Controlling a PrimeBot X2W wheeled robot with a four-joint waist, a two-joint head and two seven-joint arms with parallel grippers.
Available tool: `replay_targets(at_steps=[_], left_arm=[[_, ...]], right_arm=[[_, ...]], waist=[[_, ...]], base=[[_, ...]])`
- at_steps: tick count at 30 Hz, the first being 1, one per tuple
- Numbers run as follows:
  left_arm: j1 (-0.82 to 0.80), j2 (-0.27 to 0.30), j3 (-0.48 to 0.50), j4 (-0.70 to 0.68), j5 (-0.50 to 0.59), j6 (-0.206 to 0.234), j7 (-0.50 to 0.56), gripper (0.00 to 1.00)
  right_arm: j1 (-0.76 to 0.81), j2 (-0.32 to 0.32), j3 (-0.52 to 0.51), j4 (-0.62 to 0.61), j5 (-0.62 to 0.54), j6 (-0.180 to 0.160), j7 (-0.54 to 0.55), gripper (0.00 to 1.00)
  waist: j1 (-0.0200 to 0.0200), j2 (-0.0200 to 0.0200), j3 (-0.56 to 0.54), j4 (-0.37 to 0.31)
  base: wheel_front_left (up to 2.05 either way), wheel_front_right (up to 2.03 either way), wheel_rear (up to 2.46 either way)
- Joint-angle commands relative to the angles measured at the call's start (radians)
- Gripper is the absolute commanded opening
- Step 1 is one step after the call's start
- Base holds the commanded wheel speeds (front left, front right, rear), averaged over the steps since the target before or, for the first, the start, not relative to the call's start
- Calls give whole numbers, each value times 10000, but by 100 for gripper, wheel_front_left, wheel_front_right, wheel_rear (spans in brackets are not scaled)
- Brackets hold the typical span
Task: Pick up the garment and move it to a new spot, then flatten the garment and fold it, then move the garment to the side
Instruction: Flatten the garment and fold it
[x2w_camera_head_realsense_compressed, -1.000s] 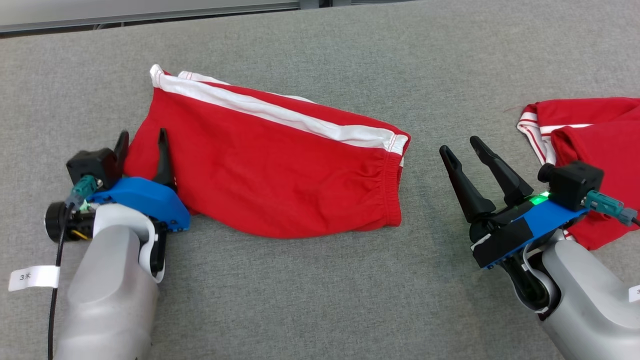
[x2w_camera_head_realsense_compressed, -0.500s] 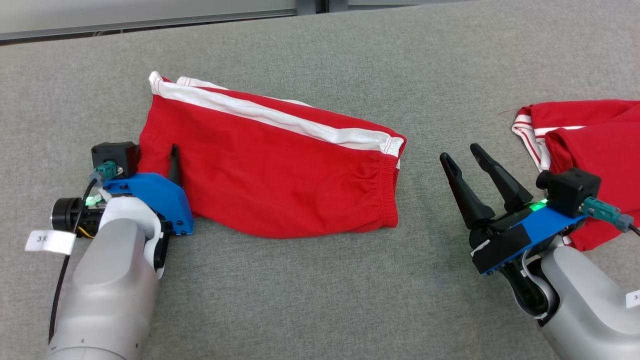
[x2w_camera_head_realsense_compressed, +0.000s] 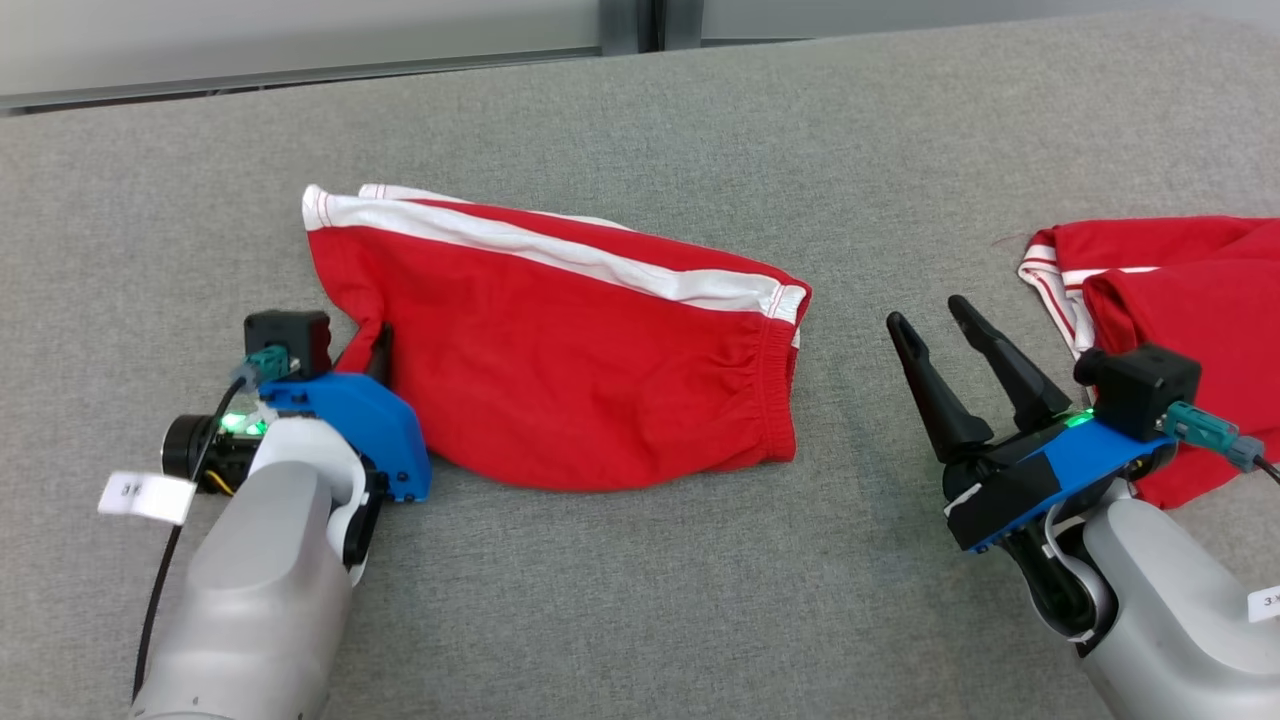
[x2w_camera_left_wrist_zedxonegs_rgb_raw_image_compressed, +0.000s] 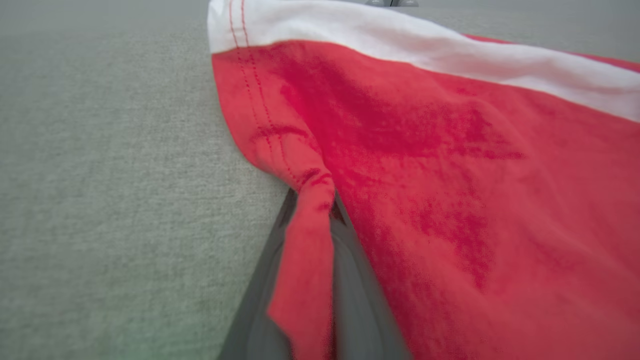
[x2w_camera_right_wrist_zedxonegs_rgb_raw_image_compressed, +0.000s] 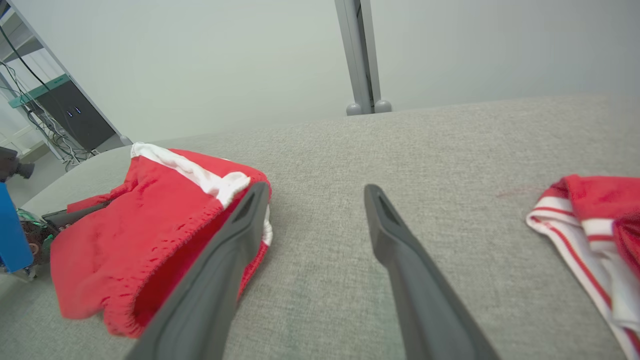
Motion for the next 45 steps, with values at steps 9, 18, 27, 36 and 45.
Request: replay_targets(at_steps=[9, 18, 27, 36, 45], left_arm=[[970, -23, 202, 199, -405, 327, -1119, 0], [2405, -229, 645, -373, -920, 633, -1434, 0], [3604, -284, 839, -2688, -337, 1759, -1453, 100], [5361, -586, 747, -4886, 212, 2046, -1454, 100], [5575, -645, -137, -5025, -470, 1957, -1455, 100]], right_arm=[[476, 380, -704, 442, -698, 0, -30, 100], [1147, 691, -1015, 934, -1153, 0, -30, 100], [1447, 785, -1094, 1124, -1572, 0, -30, 100], [876, 1358, -860, 1088, -2697, 0, -30, 100], [489, 2231, -1160, 2593, -3841, -1, -30, 100]], waist=[[1, 0, -656, 298], [1, 0, -1553, 694], [1, 0, -1807, 1045], [1, 0, -1565, 1625], [1, 0, -1434, 2312]], base=[[0, 0, 0], [0, 0, 0], [0, 0, 0], [0, 0, 0], [0, 0, 0]])
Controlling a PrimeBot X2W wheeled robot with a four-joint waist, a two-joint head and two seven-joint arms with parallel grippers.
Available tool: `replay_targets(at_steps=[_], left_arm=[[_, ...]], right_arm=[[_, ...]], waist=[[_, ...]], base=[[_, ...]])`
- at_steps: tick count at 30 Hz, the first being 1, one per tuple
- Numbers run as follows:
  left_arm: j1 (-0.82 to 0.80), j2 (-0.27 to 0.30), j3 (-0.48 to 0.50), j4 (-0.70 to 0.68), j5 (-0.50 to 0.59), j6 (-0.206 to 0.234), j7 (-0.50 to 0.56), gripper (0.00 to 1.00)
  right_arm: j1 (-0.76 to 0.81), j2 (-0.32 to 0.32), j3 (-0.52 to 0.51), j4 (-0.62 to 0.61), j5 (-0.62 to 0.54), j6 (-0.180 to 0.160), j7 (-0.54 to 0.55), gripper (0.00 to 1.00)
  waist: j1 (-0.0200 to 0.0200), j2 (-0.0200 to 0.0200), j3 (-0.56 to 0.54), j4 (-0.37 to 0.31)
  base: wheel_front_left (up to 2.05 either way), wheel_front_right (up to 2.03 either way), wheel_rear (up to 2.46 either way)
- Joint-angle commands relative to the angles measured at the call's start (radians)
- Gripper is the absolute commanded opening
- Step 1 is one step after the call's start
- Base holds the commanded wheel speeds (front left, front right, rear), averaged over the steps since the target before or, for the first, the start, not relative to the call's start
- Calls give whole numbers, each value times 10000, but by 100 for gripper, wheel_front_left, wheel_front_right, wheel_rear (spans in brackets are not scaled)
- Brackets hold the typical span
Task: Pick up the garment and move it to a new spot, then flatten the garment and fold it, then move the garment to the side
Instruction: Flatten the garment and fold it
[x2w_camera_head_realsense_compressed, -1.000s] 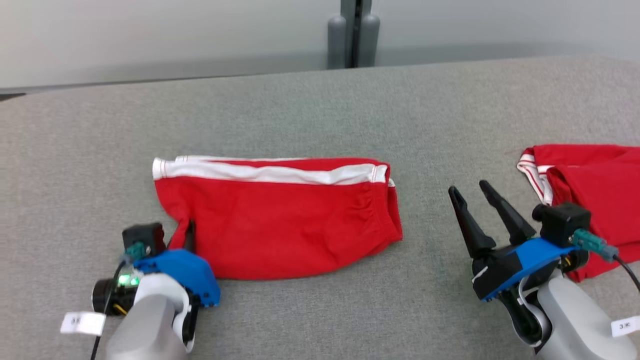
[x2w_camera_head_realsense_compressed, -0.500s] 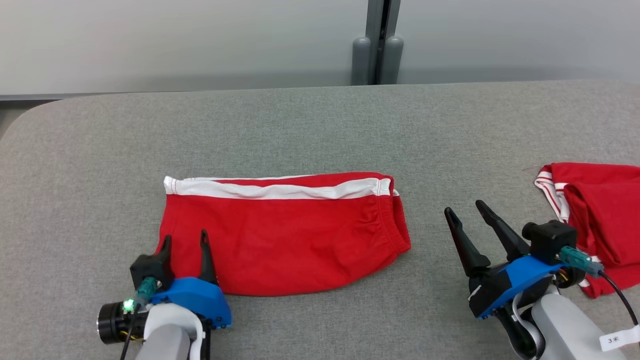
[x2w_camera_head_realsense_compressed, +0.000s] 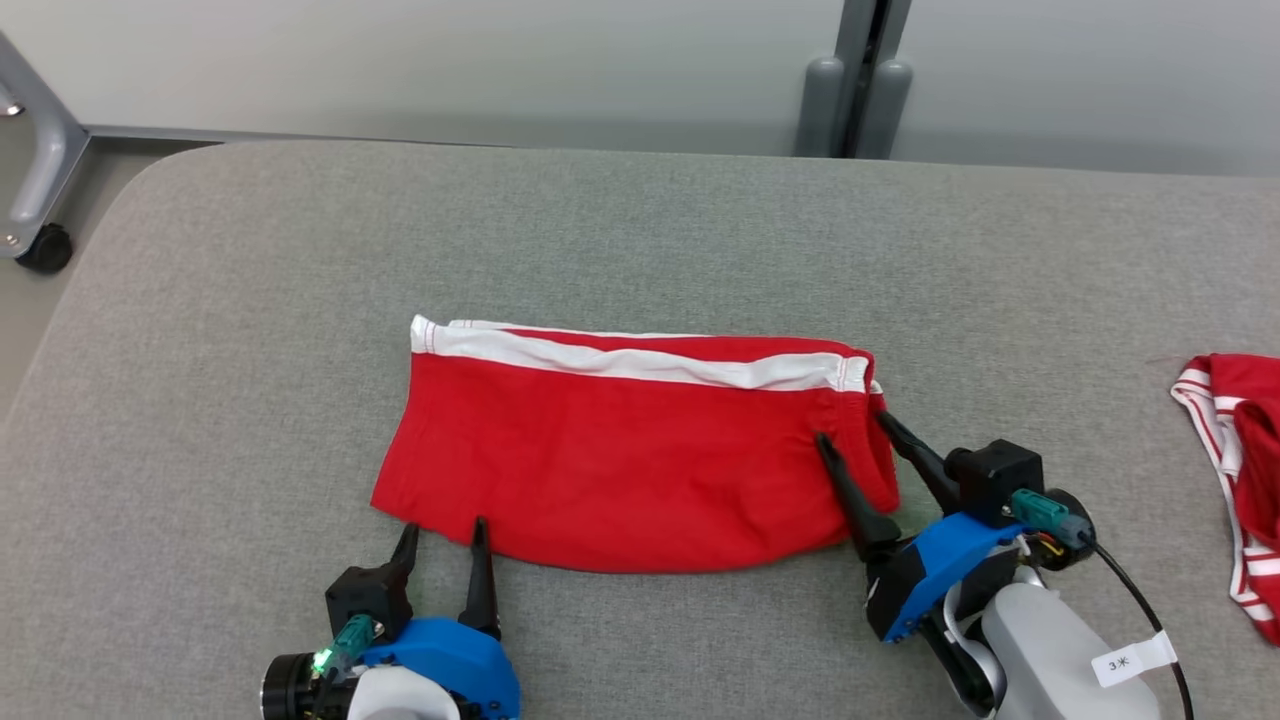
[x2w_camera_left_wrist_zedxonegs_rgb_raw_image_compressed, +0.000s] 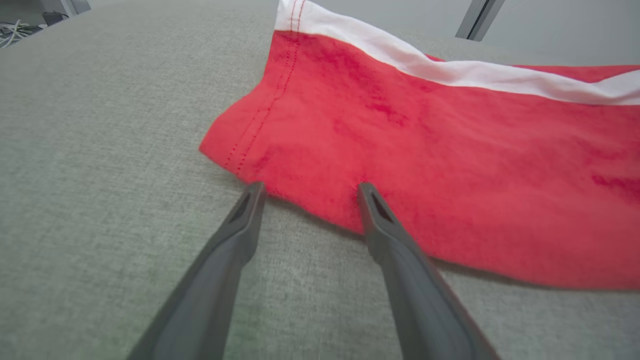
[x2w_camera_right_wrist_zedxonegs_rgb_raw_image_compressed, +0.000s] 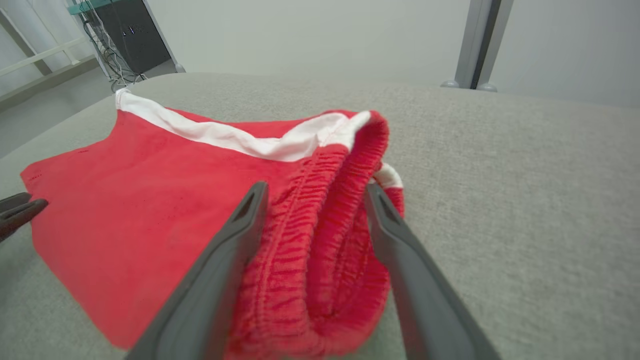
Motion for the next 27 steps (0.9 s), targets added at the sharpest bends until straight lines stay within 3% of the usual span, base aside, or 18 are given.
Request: replay_targets(at_steps=[1, 9, 16, 19, 20, 27], left_arm=[[-11, -6, -131, -56, -153, 36, -40, 100], [-129, -5, -537, -196, -758, 65, -41, 100], [-243, -9, -700, -295, -1108, 126, -33, 100], [-349, -9, -794, -334, -1096, 176, -32, 100], [-362, -7, -804, -353, -1124, 175, -33, 100], [-299, -8, -708, -315, -1018, 213, -33, 100]], right_arm=[[-195, 78, -298, 429, -271, -2, -30, 100], [129, 160, -1287, 1419, -960, -3, -29, 100], [262, 394, -1023, 1936, -715, -3, 39, 100], [262, 527, -783, 1976, -328, 0, 60, 13], [281, 551, -716, 1986, -140, 1, 60, 0], [221, 249, -783, 1668, 675, -8, 27, 0]], waist=[[0, 0, 98, 143], [0, 0, 330, 232], [0, 0, 494, 199], [0, 0, 545, 213], [0, 0, 554, 219], [0, 0, 548, 178]], base=[[0, 0, 0], [0, 0, 0], [0, 0, 0], [0, 0, 0], [0, 0, 0], [0, 0, 0]])
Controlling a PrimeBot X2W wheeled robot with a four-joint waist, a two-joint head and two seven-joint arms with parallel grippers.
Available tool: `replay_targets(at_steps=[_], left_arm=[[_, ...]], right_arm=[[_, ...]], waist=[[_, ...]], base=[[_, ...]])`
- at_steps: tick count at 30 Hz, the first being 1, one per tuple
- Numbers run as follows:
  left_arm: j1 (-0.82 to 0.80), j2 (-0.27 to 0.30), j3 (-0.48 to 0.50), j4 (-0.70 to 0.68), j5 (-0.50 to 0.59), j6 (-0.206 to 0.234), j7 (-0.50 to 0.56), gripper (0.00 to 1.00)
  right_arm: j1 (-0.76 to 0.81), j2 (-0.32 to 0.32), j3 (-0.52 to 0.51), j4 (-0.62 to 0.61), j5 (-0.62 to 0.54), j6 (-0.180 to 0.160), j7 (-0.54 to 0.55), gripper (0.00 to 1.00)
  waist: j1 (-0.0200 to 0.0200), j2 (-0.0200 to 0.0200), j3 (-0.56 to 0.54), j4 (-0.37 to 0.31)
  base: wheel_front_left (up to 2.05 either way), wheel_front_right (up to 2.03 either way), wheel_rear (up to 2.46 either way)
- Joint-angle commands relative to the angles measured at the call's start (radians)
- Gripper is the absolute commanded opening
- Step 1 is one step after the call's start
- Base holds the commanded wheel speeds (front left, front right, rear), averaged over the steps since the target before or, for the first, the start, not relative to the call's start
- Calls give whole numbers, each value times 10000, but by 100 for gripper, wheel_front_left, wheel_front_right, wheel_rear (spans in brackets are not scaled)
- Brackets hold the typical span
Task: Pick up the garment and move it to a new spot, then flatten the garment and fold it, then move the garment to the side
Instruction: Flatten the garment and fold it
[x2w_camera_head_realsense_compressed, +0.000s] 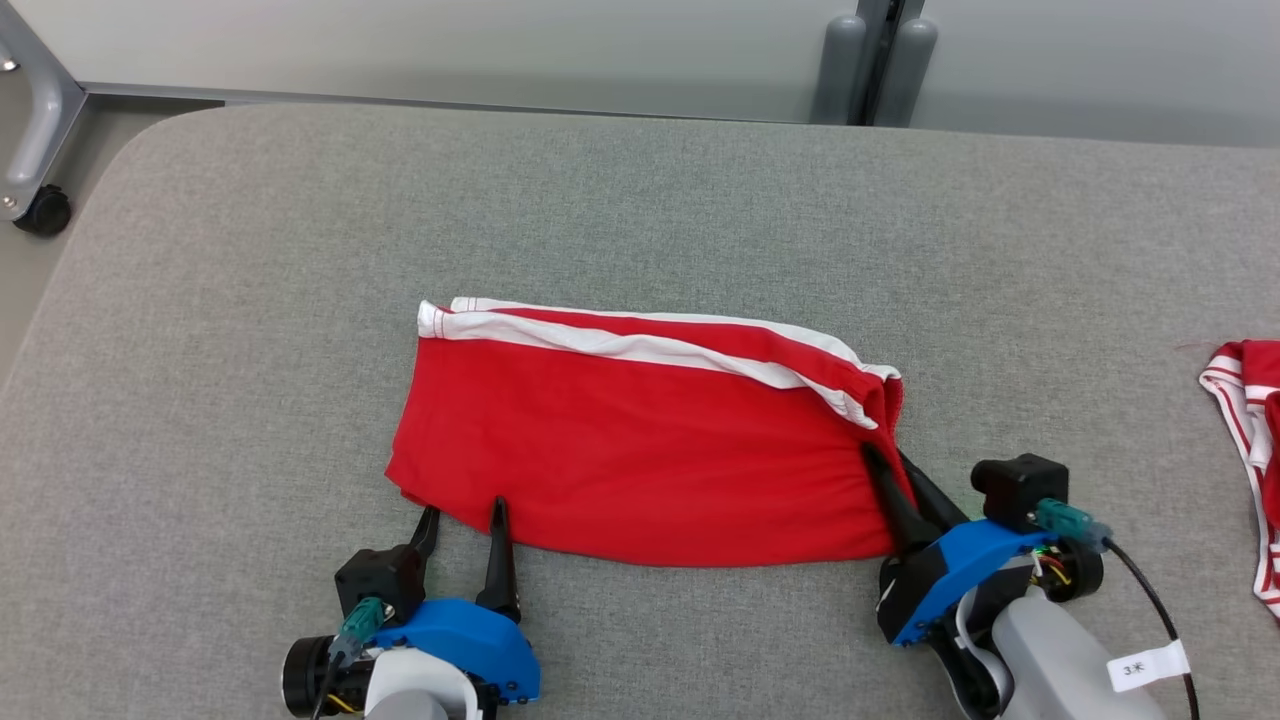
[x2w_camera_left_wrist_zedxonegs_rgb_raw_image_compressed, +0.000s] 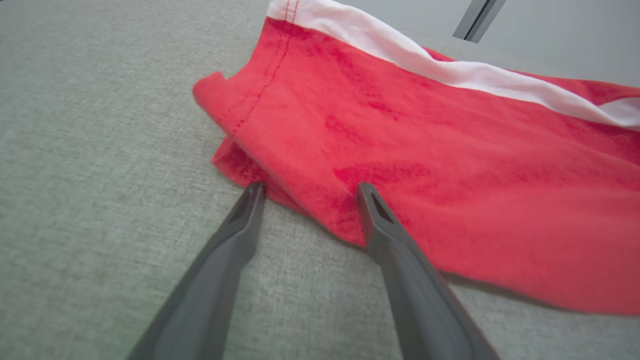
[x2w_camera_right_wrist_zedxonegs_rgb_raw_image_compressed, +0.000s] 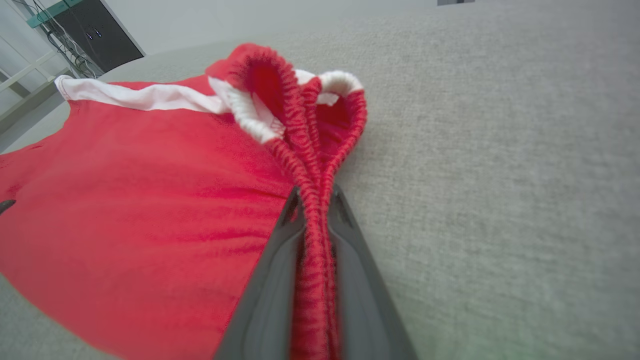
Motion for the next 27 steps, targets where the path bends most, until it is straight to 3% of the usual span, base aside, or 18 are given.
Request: replay_targets(at_steps=[1, 6, 13, 20, 27], left_arm=[[-28, 0, 71, 19, 101, 31, -24, 100], [224, 0, 109, 115, 202, -95, -24, 100], [515, 2, -184, 335, 119, -311, -24, 100], [563, 2, -661, 470, -127, -405, -24, 100], [462, 5, -1359, 406, -359, -375, -24, 100]], right_arm=[[291, -174, -143, 132, 205, -15, 92, 0], [537, -583, -555, -130, 997, -17, 66, 0], [877, -1677, -782, -167, 2034, -7, 57, 0], [724, -1298, 339, -1716, 3829, -7, 746, 0], [205, -874, 1486, -2897, 4414, -7, 1276, 0]], waist=[[0, 0, -36, -31], [0, 0, -345, -236], [0, 0, -883, -626], [0, 0, -1033, -705], [0, 0, -999, -45]], base=[[0, 0, 0], [0, 0, 0], [0, 0, 0], [0, 0, 0], [0, 0, 0]])
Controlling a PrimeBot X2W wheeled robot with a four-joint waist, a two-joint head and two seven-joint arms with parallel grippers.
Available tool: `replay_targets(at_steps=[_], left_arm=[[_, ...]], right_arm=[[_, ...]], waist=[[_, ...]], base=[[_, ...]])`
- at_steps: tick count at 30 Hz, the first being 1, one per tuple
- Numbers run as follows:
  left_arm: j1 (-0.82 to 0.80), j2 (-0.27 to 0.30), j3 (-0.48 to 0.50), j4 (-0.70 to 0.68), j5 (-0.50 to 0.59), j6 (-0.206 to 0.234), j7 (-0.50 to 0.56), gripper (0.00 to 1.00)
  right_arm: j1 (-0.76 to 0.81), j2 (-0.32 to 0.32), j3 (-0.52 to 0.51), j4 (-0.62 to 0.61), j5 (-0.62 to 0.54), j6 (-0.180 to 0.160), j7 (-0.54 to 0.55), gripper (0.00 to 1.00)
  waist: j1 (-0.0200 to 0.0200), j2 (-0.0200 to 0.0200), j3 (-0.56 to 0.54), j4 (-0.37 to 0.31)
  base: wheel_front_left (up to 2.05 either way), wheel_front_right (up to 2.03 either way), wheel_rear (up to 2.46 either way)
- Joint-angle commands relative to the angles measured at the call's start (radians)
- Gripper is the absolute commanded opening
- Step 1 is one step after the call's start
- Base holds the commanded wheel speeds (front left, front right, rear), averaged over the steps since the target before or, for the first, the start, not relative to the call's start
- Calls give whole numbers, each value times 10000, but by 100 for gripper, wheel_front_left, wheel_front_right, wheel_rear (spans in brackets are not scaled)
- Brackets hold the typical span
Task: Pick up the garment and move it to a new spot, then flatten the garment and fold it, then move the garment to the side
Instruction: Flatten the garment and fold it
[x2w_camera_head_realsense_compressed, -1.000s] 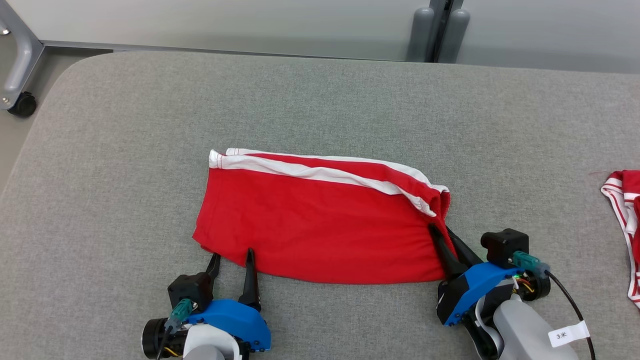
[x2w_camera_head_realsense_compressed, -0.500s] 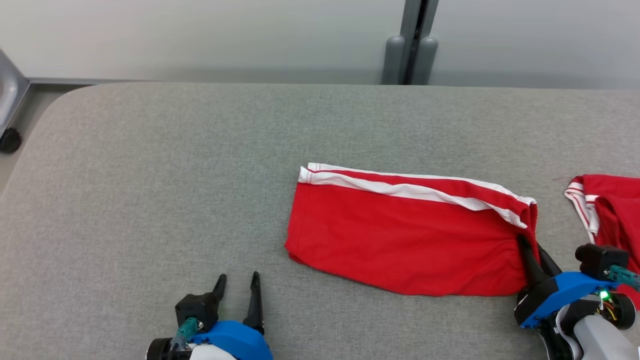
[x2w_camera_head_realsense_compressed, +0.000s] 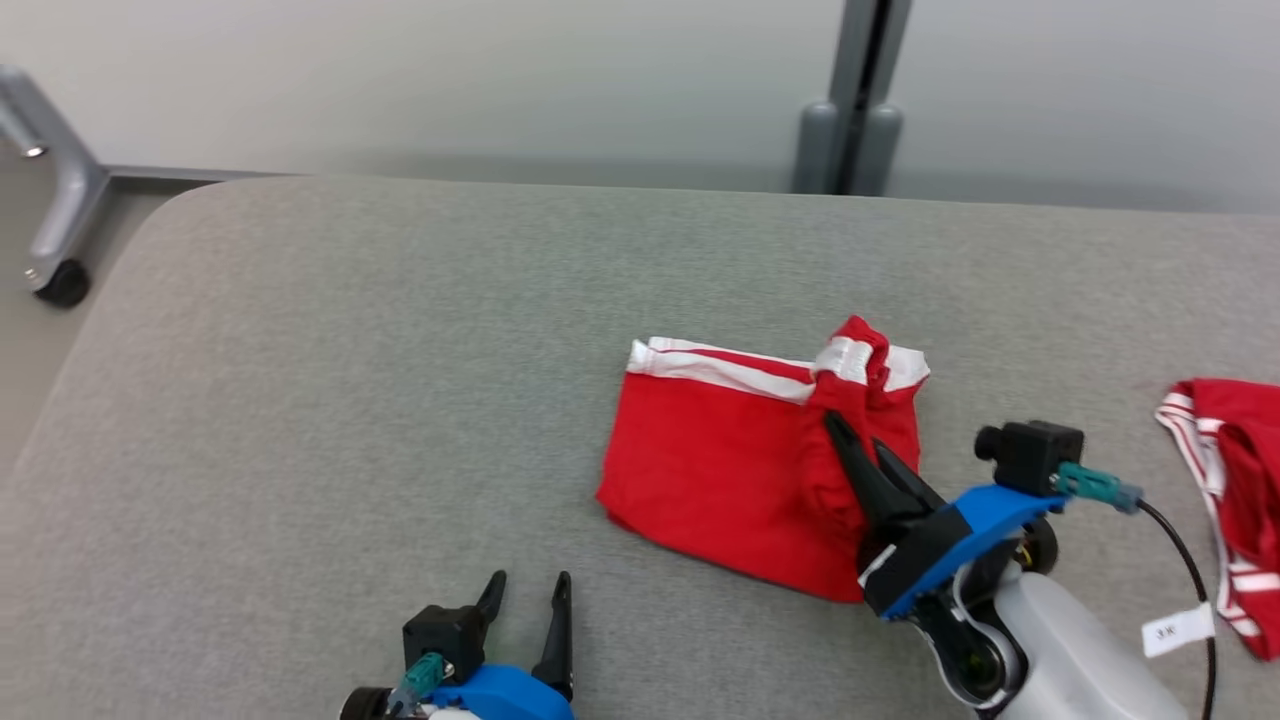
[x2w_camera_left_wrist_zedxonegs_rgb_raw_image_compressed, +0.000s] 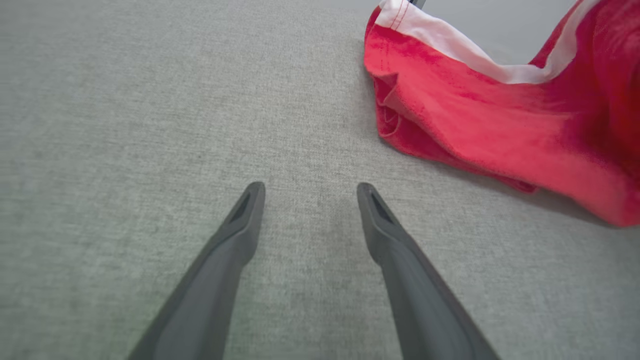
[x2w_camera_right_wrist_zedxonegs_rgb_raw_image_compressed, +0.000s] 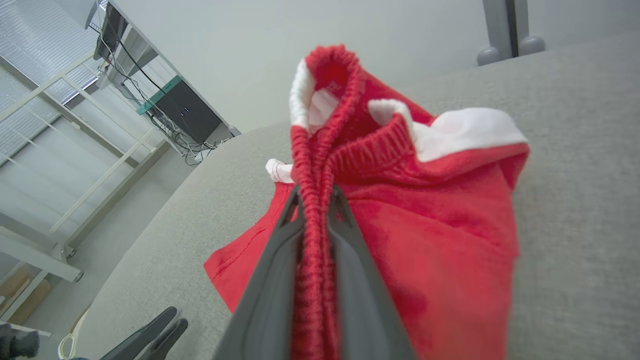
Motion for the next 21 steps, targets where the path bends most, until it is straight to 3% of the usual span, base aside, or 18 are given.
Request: replay_targets(at_steps=[1, 9, 10, 11, 12, 21], left_arm=[[-62, 13, -150, -30, -76, 34, -24, 100], [-39, 11, -652, -130, -333, 225, -24, 100], [2, 11, -645, -127, -370, 246, -24, 100], [31, 11, -633, -132, -346, 273, -24, 100], [66, 11, -572, -147, -320, 320, -24, 100], [-70, 10, 137, -401, -67, 391, -13, 100]], right_arm=[[-276, 142, 108, 0, -20, 0, 62, 0], [-1124, 580, 302, 1177, -908, 0, -253, 0], [-1180, 649, 313, 1356, -974, 0, -339, 37], [-1199, 748, 304, 1491, -948, 0, -382, 83], [-1242, 804, 337, 1605, -976, 0, -419, 100], [-1186, 669, 294, 2056, -1074, 0, -984, 100]], waist=[[0, 0, 124, 324], [0, 0, 395, 1561], [0, 0, 416, 1649], [0, 0, 432, 1708], [0, 0, 440, 1736], [0, 0, 310, 1004]], base=[[0, 0, 0], [0, 0, 0], [0, 0, 0], [0, 0, 0], [0, 0, 0], [0, 0, 0]])
